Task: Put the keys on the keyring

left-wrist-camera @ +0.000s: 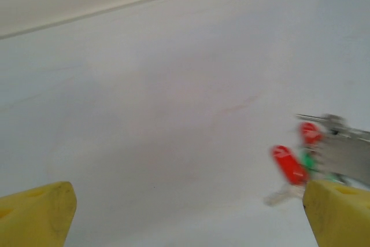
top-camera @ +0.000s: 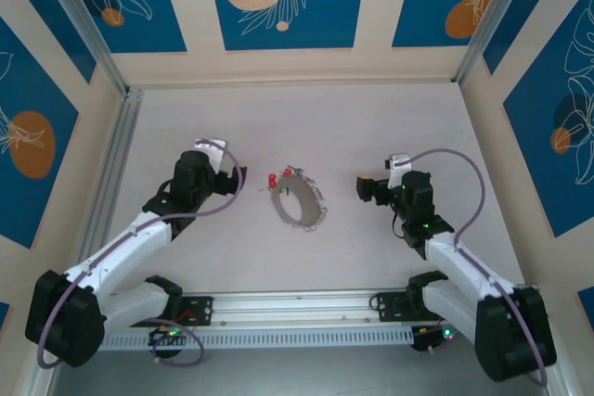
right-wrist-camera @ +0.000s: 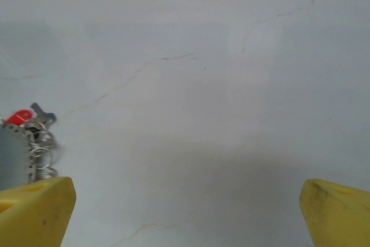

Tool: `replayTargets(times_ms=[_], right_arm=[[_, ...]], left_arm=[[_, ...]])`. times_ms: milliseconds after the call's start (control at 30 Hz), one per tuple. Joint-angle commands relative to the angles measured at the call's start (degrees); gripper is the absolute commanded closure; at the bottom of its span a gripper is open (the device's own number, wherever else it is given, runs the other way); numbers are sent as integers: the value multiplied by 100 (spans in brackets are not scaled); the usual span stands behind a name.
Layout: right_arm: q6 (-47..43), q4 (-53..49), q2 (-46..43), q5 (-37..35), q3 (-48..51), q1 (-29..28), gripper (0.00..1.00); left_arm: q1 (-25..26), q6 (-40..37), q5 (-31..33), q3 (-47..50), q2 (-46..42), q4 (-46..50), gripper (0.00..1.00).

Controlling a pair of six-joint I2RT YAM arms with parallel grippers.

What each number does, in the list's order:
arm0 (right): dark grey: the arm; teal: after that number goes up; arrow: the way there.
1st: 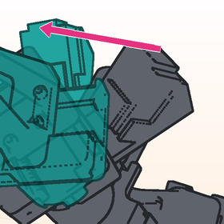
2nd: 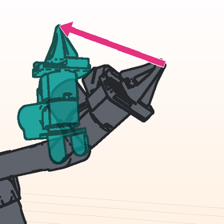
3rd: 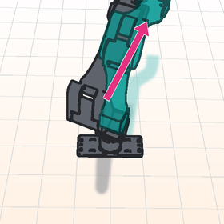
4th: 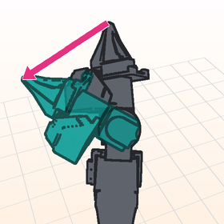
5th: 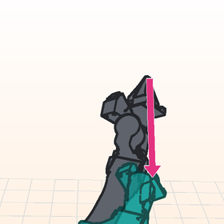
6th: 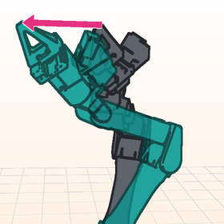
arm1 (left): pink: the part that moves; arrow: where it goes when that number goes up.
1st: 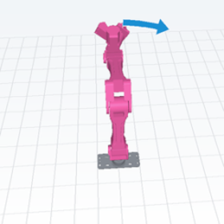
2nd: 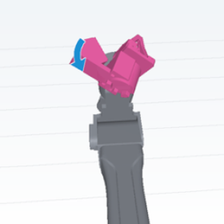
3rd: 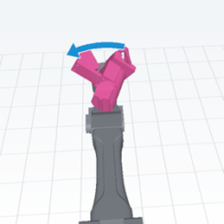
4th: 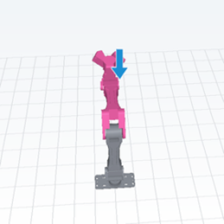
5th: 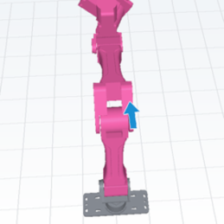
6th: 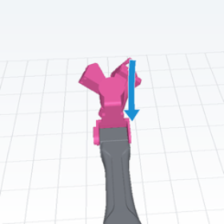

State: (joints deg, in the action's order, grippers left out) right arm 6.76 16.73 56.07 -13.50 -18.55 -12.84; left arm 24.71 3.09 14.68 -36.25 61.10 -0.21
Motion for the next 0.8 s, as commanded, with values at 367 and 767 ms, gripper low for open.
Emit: replayTargets(times_ms=[367,767], right_arm=[[-361,3583,2626,237,31,892,1],[-36,3029,3120,469,-494,1222,1]], left_arm=[[-964,-480,1469,1637,860,-3645,0],[-1528,-717,384,2037,2809,-6506,0]])
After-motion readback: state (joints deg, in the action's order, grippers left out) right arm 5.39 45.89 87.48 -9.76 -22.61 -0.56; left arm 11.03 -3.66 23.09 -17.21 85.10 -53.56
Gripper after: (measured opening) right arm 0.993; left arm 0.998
